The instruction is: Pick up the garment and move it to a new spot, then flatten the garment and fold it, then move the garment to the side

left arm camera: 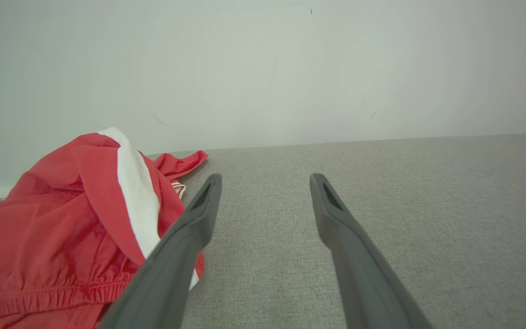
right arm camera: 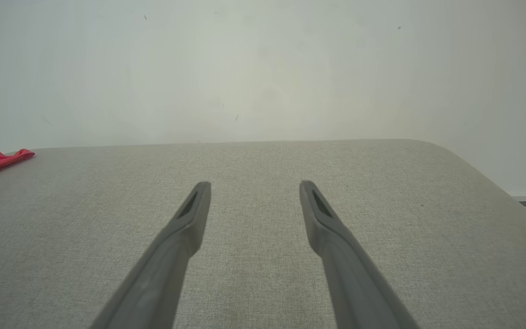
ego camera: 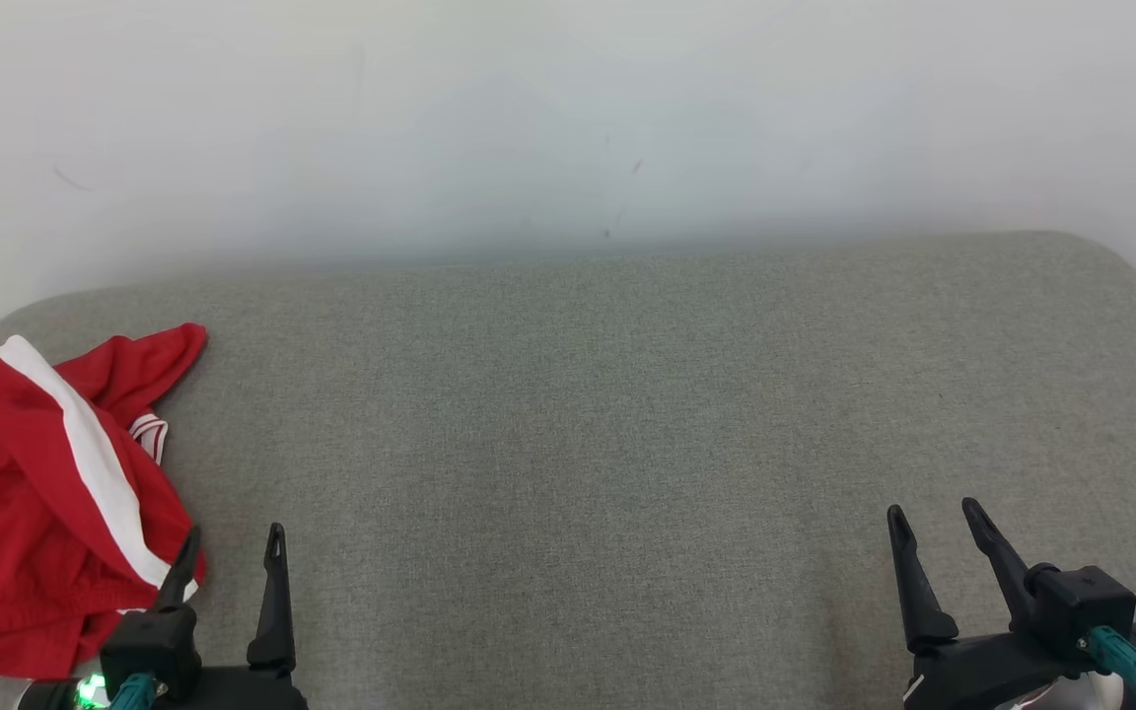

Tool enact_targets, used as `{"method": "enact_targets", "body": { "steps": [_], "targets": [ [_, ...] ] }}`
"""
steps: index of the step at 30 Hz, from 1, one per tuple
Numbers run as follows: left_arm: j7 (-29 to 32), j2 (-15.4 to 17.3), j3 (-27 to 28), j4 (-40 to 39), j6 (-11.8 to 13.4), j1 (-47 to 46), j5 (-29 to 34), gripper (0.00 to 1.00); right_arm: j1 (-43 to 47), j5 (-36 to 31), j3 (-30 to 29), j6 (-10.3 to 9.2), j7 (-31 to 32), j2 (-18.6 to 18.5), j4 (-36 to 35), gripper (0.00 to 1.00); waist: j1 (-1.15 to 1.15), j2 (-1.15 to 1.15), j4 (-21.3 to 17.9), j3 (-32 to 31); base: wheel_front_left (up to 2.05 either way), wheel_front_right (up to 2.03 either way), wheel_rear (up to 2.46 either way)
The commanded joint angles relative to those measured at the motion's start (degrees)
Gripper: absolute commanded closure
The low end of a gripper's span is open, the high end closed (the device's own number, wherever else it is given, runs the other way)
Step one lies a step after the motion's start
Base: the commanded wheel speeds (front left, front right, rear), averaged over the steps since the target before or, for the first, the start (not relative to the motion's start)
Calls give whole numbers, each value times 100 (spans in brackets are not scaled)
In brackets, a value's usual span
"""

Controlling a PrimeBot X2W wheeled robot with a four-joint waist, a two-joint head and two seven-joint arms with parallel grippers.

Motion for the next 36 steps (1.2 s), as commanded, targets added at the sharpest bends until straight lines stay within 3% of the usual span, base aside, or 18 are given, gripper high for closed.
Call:
{"method": "enact_targets", "body": {
  "steps": [1,15,36],
  "targets": [
    [2,29,7,20,17,79,-76,0,43,-28,-9,4,-16,8,-28,0,0,0,-1,0,0,0,0],
    [-24,72,48,-18,115,-18,-118,0,36,-83,4,4,33,-5,-286,0,0,0,234,5,0,0,0],
    [-41,172,228,-191,303,172,-267,0,109,-18,254,3,210,4,-676,0,0,0,1997,17,0,0,0]
  ]
}}
